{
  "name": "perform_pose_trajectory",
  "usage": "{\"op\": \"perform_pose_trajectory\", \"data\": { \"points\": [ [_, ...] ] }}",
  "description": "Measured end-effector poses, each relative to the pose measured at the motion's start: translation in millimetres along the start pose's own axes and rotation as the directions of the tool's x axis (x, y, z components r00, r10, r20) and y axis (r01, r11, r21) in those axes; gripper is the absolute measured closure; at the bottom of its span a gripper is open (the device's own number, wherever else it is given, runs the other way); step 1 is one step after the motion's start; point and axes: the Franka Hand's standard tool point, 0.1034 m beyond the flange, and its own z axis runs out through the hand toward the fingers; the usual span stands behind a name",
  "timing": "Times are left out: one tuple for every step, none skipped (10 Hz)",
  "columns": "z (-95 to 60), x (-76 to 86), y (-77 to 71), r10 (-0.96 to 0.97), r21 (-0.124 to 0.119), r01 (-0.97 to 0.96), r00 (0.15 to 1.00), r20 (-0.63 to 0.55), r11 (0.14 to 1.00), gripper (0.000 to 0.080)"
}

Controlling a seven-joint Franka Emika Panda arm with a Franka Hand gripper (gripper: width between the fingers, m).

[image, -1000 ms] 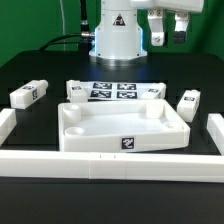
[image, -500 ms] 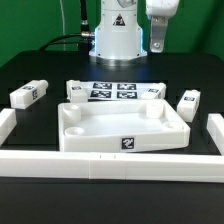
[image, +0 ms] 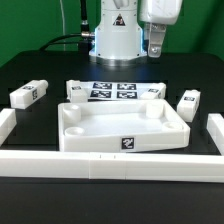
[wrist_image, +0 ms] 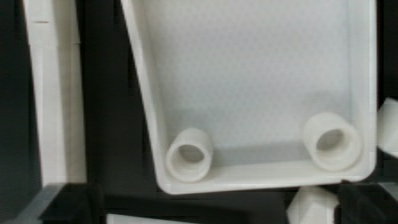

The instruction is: Assemble desk

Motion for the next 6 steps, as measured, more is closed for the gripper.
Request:
{"op": "perform_pose_trajectory", "data": {
  "points": [
    [11.7,-16.4,-17.1,-0.124,0.002,0.124,0.992,-0.011,0.992,0.0150],
    [17.0,-19.8,-25.9,-0.132,0.023,0.132,0.991,-0.014,0.991,0.0150],
    [23.5,-23.2,-32.5,-0.148,0.035,0.148,0.989,-0.019,0.988,0.0150],
    [22.5,-23.1,-30.9,-0.143,0.033,0.143,0.990,-0.018,0.989,0.0150],
    [22.7,-23.1,-31.0,-0.143,0.033,0.143,0.990,-0.018,0.989,0.0150],
    [22.9,-23.5,-31.2,-0.142,0.034,0.143,0.990,-0.018,0.989,0.0150]
  ]
}}
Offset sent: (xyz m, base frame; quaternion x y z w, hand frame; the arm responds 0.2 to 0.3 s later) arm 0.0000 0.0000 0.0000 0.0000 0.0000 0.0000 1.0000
